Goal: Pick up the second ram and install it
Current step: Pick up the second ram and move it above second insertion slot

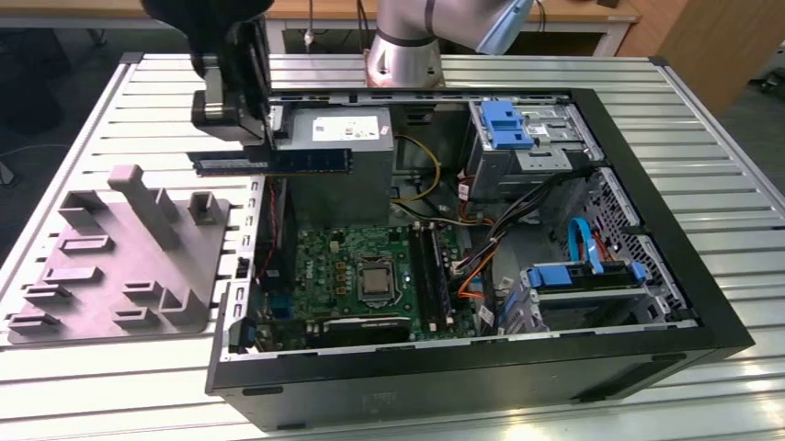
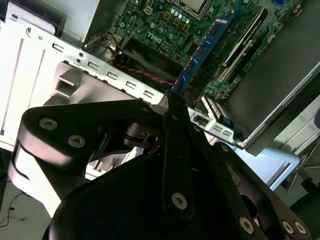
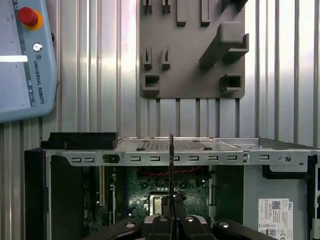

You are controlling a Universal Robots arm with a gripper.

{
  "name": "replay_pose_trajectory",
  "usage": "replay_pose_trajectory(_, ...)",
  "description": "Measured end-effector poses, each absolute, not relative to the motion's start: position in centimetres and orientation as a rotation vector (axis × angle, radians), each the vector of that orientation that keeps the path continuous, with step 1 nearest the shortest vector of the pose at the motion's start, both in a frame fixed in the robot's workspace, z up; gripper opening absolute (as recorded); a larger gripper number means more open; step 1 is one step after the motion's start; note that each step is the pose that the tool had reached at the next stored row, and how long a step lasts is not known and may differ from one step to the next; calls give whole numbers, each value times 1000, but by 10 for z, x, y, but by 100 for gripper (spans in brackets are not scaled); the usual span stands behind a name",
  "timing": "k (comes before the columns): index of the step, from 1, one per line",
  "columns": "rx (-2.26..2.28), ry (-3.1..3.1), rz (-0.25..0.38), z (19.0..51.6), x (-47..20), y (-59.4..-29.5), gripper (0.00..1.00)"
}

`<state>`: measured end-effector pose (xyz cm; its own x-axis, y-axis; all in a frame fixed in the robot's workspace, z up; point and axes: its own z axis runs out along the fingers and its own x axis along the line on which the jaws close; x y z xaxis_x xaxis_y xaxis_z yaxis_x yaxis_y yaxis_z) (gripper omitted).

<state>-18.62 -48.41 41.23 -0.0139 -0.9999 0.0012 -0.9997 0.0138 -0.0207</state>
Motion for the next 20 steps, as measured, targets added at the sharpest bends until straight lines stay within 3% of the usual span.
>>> replay_pose_trajectory(20, -2199, 2230, -18, 408, -108, -484, 11)
